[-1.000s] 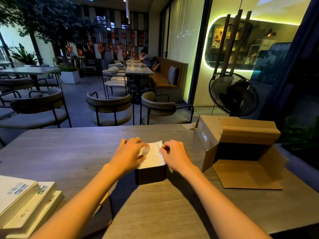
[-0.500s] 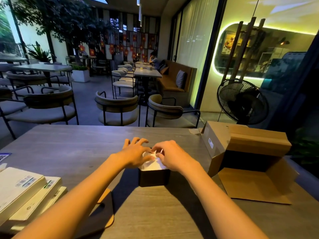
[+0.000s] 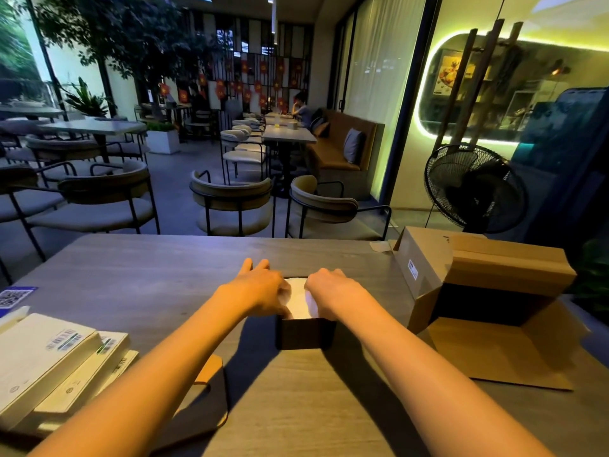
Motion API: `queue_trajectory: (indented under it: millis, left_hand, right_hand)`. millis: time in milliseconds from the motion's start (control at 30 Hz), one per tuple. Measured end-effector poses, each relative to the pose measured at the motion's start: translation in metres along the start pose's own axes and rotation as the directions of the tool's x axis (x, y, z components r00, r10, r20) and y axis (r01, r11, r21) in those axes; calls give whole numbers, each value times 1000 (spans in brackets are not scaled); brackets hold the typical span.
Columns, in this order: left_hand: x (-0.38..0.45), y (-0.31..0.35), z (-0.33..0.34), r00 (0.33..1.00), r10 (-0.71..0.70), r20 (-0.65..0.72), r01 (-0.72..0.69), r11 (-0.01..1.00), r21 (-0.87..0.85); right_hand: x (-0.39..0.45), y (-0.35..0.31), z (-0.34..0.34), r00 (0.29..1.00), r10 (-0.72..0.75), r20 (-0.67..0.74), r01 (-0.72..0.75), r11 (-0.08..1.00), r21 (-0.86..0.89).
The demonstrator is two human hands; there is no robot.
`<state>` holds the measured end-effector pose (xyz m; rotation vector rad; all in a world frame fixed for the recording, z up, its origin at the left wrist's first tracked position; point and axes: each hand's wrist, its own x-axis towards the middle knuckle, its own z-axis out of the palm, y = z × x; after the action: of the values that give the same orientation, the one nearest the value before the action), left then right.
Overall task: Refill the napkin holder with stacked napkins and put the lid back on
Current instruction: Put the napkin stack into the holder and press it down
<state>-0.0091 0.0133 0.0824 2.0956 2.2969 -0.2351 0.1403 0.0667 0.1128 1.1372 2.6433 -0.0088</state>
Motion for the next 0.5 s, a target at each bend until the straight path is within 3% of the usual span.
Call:
queue_trajectory:
  millis: [333, 500]
  left_hand:
    - [13, 22, -16, 981, -111, 159, 95, 990, 104]
    - [9, 16, -16, 996, -53, 72, 48, 997, 64]
  right_hand:
    - [15, 10, 5, 997, -31, 70, 24, 996, 88]
    - [10, 16, 1, 998, -46, 34, 42, 994, 103]
